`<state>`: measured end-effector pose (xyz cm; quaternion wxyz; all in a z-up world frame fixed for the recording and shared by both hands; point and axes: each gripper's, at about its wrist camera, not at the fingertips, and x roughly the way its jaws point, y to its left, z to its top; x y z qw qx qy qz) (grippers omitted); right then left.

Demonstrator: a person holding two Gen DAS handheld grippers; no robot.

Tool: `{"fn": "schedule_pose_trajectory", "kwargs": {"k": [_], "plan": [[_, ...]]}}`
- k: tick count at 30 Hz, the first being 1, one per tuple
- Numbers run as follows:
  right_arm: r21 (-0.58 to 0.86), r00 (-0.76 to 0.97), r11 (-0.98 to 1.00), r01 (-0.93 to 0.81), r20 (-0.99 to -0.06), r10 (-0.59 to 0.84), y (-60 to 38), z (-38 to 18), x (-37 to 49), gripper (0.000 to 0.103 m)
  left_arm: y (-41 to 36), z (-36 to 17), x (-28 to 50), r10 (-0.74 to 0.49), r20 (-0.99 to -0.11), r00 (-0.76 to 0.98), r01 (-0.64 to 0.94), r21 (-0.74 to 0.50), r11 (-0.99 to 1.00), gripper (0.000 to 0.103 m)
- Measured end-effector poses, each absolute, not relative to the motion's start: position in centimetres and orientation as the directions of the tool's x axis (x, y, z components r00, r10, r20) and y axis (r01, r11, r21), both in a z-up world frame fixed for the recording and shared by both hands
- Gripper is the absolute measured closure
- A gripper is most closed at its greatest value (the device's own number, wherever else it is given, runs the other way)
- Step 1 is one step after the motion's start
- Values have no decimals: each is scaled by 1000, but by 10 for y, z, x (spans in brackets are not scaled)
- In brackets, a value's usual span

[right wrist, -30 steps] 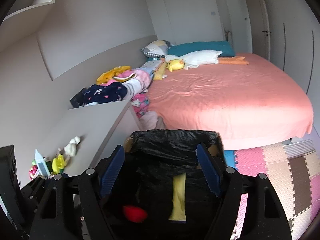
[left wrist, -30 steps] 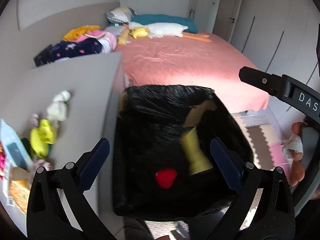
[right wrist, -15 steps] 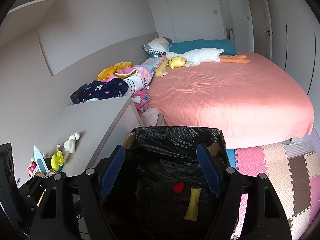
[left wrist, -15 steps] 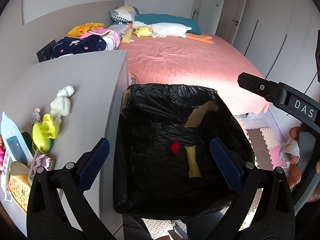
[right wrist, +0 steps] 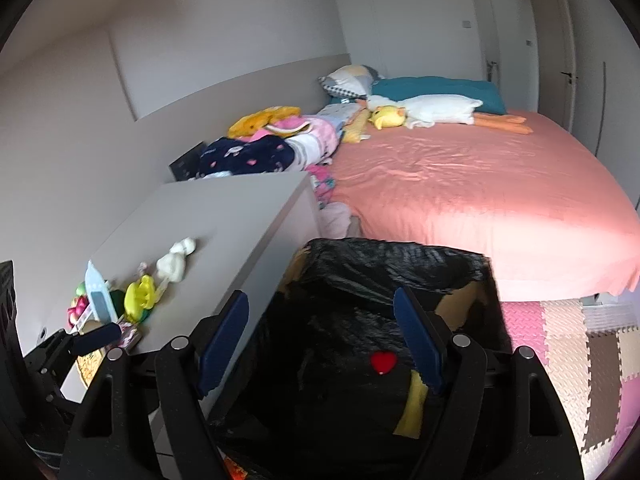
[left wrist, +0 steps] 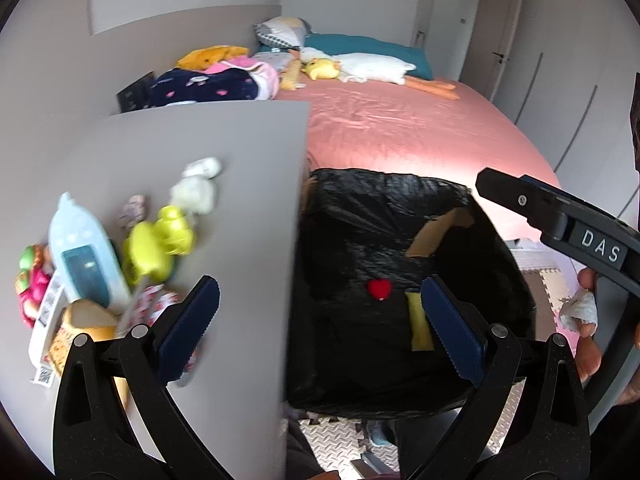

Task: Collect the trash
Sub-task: 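Move both open tools back over the table items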

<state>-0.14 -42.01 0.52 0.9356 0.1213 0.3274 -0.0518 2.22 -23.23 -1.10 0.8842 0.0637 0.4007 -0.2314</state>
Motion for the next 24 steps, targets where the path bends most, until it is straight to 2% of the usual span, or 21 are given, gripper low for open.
{"fn": "schedule_pose_trajectory", "kwargs": {"k": [17, 24], "plan": [[199, 742, 980, 5, -658, 130, -339, -8, 26, 27, -137, -11, 23, -224, -740, 634, 312, -20, 950, 6], [199, 724, 979, -48, -668, 171, -314, -13, 35, 27, -113, -21, 26, -211, -756, 619, 312, -10, 950, 6]]}}
